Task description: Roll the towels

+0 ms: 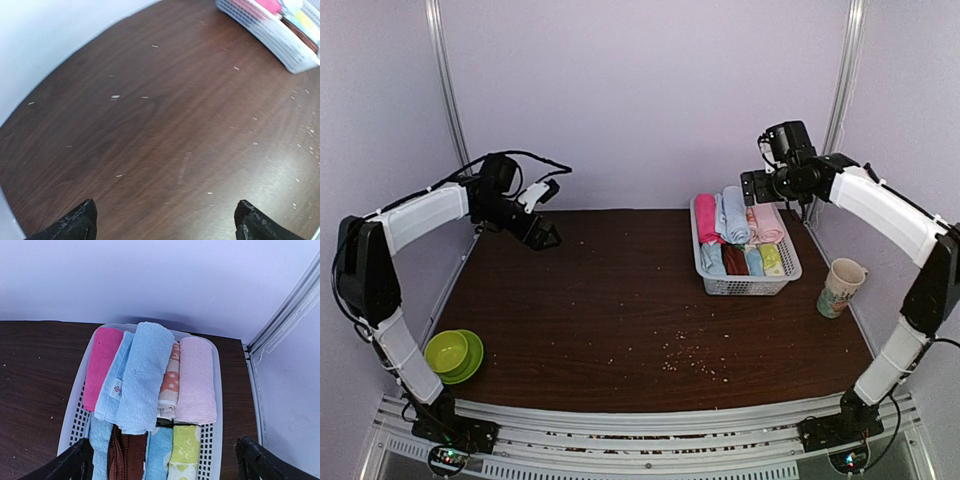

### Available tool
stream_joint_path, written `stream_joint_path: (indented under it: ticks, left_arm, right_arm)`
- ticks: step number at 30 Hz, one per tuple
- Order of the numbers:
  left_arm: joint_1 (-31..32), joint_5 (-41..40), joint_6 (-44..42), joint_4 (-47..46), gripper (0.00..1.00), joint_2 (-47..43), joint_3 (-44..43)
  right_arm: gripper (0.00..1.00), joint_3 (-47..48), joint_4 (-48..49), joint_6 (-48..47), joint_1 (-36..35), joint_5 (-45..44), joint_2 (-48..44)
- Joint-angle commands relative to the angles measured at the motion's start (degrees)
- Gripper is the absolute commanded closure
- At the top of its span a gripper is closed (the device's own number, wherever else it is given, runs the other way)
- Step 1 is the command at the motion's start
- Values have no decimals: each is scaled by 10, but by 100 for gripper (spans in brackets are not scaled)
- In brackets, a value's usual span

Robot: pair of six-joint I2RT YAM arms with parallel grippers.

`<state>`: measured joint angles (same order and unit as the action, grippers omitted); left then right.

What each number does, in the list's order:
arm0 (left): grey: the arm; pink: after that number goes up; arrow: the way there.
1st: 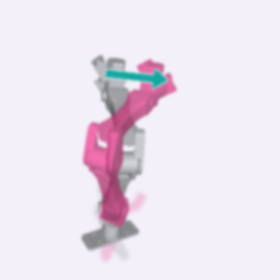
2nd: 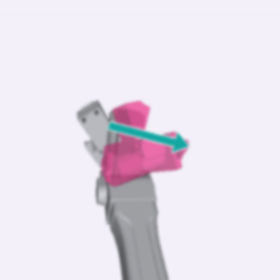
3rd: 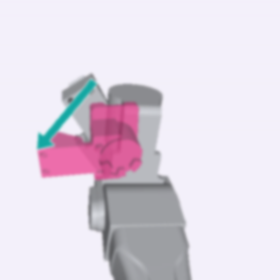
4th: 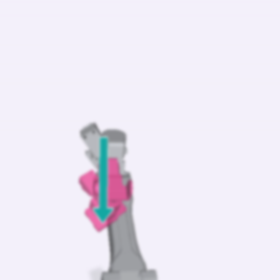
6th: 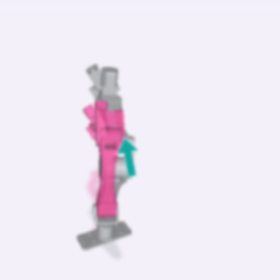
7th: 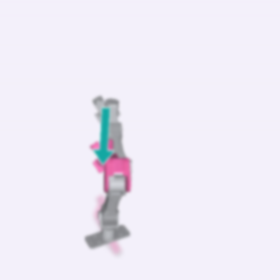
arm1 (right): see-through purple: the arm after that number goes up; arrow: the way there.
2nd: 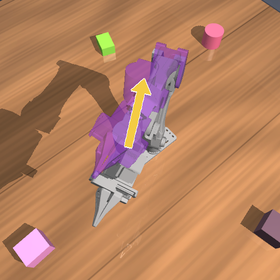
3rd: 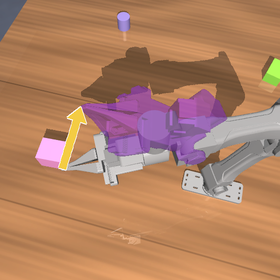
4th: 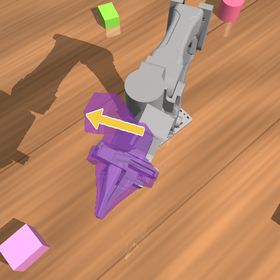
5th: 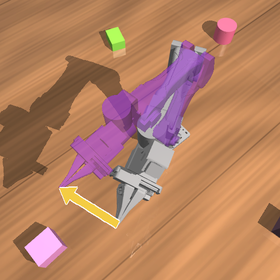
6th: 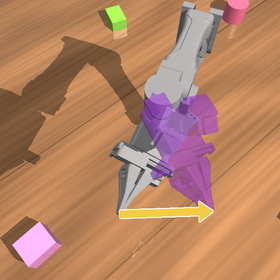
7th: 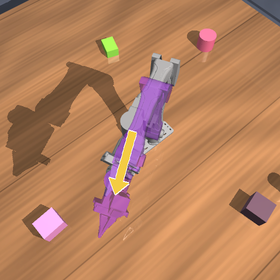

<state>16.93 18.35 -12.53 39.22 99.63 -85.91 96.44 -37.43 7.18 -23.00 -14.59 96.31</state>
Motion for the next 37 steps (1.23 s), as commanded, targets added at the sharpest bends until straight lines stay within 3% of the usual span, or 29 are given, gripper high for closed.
stream_joint_path:
  ticks: [1,7,13,17,22,30,37]
  left_arm:
    - [-38,-52,19,-95,2,-55,56]
    - [-56,-144,-13,-198,2,-164,182]
    - [-72,-138,-37,-259,2,-307,317]
    - [-78,-146,-43,-276,2,-401,397]
    - [-80,-215,-16,-299,2,-516,487]
    - [-80,-197,-26,-245,2,-658,570]
    - [-80,-191,-39,-226,2,-699,581]
  right_arm:
    - [0,-143,112,-10,-14,-42,-117]
    - [0,-274,149,12,-20,-5,-261]
    - [1,-440,200,44,-30,26,-392]
    - [0,-493,187,59,-47,41,-452]
    - [1,-534,161,69,-70,29,-516]
    - [0,-630,177,73,-82,7,-625]
    - [0,-658,178,86,-82,-2,-680]
